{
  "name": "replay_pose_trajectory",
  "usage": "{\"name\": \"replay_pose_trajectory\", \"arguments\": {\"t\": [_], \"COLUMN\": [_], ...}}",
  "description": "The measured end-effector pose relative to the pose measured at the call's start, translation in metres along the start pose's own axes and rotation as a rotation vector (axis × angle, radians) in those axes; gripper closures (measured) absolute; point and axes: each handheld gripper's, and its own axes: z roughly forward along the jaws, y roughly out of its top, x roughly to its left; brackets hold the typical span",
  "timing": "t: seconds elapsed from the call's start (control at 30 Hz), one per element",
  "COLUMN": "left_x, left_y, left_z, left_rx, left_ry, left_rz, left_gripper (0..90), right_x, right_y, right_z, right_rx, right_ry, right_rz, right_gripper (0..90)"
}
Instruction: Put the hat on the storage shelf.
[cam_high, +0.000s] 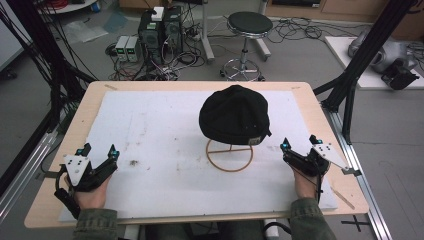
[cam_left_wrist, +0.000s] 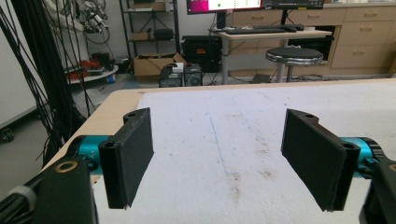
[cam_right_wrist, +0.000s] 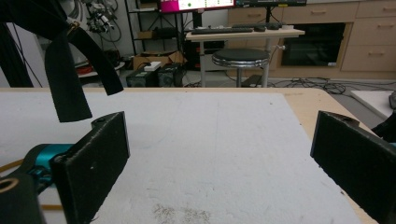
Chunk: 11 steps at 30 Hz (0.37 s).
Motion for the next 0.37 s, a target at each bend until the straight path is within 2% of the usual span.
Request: {"name": "replay_pose_trajectory", "arguments": {"t": [0.37], "left_x": [-0.0002], "left_y": [-0.0004], "left_z": [0.0011], "left_rx": [0.008], "left_ry": [-0.017], "left_rz": [-0.003], "left_gripper": [25.2], "right_x": [-0.0006], "right_y": [-0.0002], "right_z": [-0.0008], "right_rx": [0.002], "right_ry": [-0.002], "right_rz": [0.008], "right_gripper": [3.5]}}
